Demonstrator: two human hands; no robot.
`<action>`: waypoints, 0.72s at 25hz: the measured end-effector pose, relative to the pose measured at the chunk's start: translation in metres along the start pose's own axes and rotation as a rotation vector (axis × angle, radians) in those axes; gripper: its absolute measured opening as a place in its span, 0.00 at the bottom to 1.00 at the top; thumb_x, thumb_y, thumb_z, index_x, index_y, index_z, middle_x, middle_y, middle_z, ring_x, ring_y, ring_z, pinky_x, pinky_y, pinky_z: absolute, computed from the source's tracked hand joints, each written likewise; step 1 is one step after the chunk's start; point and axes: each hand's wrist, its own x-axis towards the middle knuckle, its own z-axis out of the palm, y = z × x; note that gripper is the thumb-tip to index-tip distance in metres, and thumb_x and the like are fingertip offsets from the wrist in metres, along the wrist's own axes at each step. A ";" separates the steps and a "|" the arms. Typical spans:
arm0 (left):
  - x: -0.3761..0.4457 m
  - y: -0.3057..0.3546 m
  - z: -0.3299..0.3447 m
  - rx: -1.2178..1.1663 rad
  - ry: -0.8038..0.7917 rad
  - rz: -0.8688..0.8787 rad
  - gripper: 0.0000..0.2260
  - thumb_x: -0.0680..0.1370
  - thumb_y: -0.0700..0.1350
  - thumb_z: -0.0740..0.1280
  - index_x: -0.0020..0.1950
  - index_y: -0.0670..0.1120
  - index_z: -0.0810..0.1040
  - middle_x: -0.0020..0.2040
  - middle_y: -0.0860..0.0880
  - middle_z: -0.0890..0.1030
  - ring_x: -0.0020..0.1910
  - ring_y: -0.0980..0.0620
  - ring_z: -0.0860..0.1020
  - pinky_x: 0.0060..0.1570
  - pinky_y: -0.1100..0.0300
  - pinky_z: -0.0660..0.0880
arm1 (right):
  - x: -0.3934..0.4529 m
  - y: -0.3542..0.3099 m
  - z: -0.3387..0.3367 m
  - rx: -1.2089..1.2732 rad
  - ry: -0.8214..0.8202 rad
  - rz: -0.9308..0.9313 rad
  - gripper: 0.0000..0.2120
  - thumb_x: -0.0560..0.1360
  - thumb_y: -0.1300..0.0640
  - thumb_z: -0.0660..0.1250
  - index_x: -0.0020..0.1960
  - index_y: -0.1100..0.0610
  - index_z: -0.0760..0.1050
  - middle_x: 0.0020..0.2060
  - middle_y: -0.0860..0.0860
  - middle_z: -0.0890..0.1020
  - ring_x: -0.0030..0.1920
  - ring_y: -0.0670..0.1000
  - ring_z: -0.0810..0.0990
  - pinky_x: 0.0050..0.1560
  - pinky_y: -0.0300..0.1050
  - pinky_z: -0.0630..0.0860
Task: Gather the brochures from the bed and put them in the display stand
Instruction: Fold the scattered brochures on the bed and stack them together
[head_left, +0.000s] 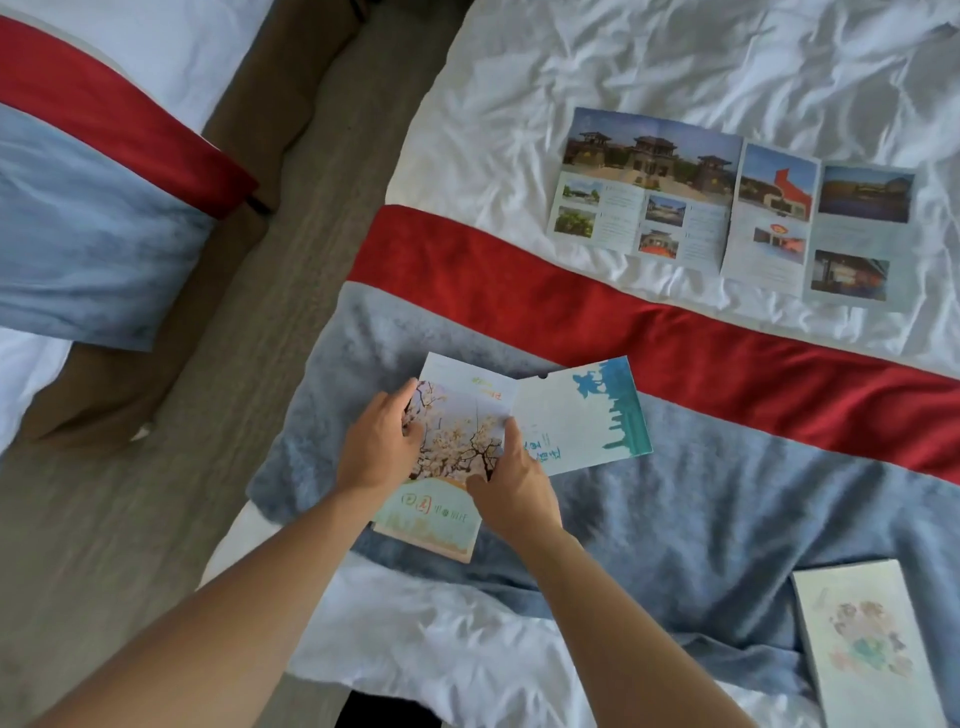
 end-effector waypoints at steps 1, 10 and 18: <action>-0.002 -0.001 0.002 0.000 0.000 -0.005 0.27 0.78 0.40 0.68 0.76 0.50 0.68 0.52 0.47 0.76 0.43 0.48 0.77 0.40 0.53 0.76 | -0.001 0.001 0.003 -0.010 0.006 0.006 0.38 0.75 0.53 0.64 0.78 0.49 0.46 0.52 0.54 0.79 0.48 0.57 0.80 0.45 0.53 0.80; -0.008 0.000 0.012 0.118 -0.029 -0.006 0.28 0.76 0.43 0.69 0.75 0.48 0.65 0.63 0.44 0.73 0.55 0.45 0.78 0.46 0.50 0.79 | -0.004 0.028 0.004 0.454 0.267 0.364 0.07 0.75 0.53 0.67 0.50 0.51 0.71 0.43 0.48 0.80 0.41 0.49 0.80 0.40 0.49 0.80; 0.005 0.047 0.031 0.210 -0.137 0.423 0.28 0.76 0.45 0.68 0.75 0.44 0.66 0.73 0.45 0.68 0.72 0.44 0.65 0.67 0.46 0.68 | 0.008 0.020 -0.008 0.658 0.455 0.415 0.13 0.71 0.57 0.69 0.53 0.49 0.70 0.50 0.50 0.80 0.46 0.56 0.83 0.45 0.56 0.83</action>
